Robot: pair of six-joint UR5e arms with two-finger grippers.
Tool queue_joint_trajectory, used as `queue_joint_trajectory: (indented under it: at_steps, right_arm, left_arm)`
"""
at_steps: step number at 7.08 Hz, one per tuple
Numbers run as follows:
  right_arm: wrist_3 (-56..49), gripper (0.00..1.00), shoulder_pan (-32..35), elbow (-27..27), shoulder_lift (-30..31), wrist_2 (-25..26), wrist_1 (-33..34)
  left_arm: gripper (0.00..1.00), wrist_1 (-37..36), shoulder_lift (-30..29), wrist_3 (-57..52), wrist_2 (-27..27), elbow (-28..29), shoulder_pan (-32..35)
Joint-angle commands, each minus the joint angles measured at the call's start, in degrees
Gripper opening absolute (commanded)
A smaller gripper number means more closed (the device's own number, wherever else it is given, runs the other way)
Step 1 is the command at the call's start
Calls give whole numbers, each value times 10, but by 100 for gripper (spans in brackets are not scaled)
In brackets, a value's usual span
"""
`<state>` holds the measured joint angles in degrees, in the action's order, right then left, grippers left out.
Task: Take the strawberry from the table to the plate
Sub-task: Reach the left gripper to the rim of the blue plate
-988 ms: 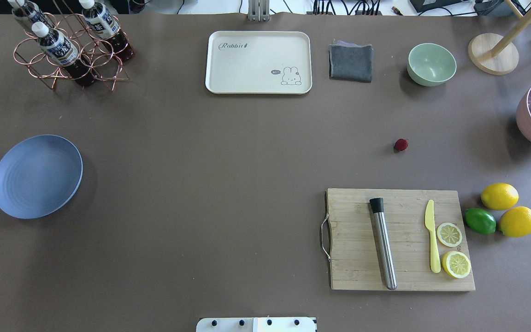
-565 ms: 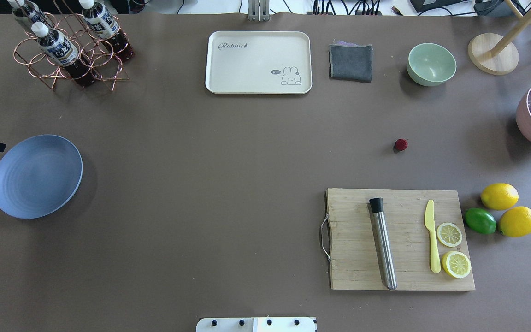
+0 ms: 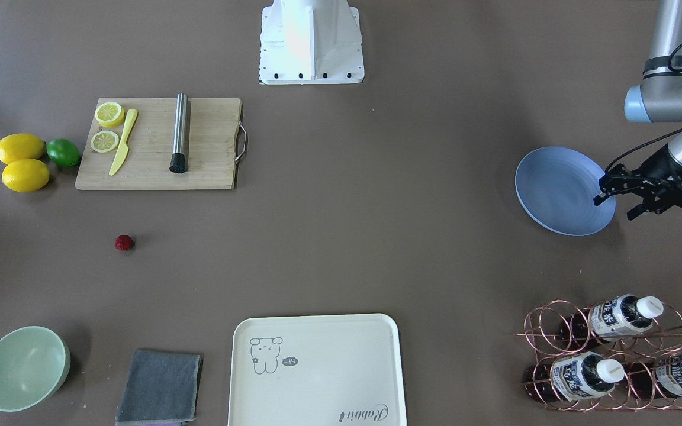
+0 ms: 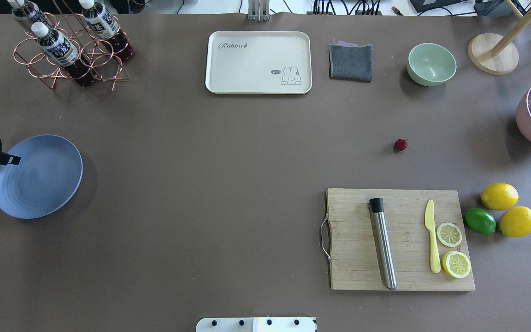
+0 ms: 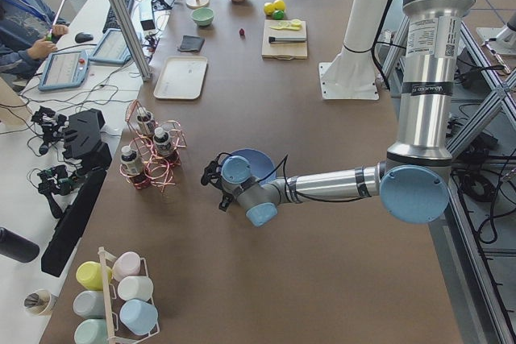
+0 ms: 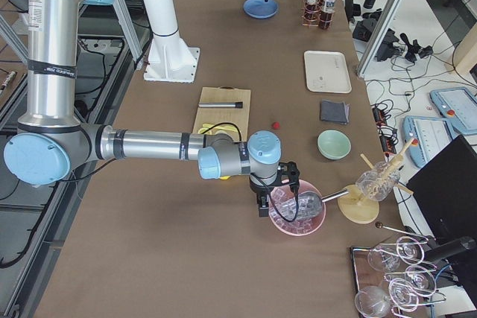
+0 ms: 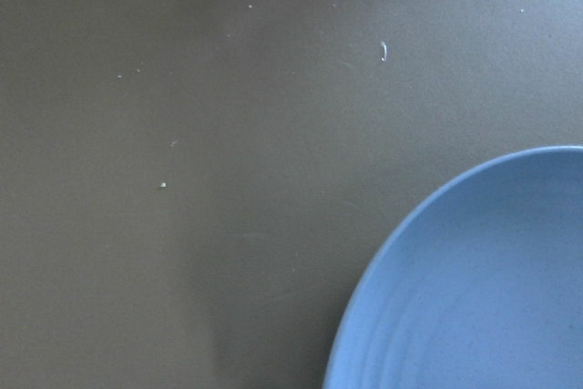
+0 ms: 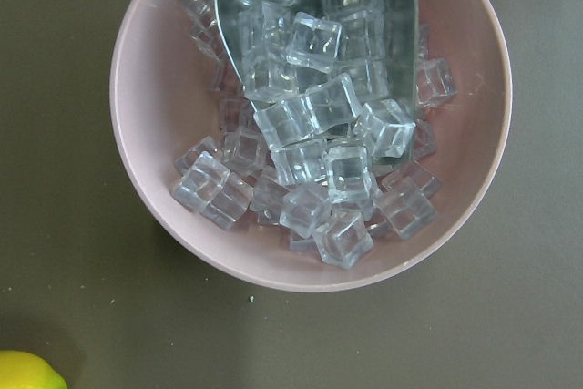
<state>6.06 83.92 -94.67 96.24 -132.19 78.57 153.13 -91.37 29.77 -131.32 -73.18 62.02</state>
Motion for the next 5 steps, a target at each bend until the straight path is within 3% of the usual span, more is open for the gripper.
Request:
queue_joint_trajectory:
  at_steps: [1,2,3,5]
  right_arm:
    - [0,100,0,0,-1,0,0]
    - [0,100,-1,-1,-1,0,-1]
    - [0,100,0,-2,-1,0,0]
    - [1,100,0,-3,-2,0,0]
  left_arm:
    - [39,12,1,0,-5,0,-2]
    - [15,16,1,2,-6,-2,-2]
    - [0,16,1,2,-6,-3,-2]
    - [0,15,-2,4,-6,-9,-1]
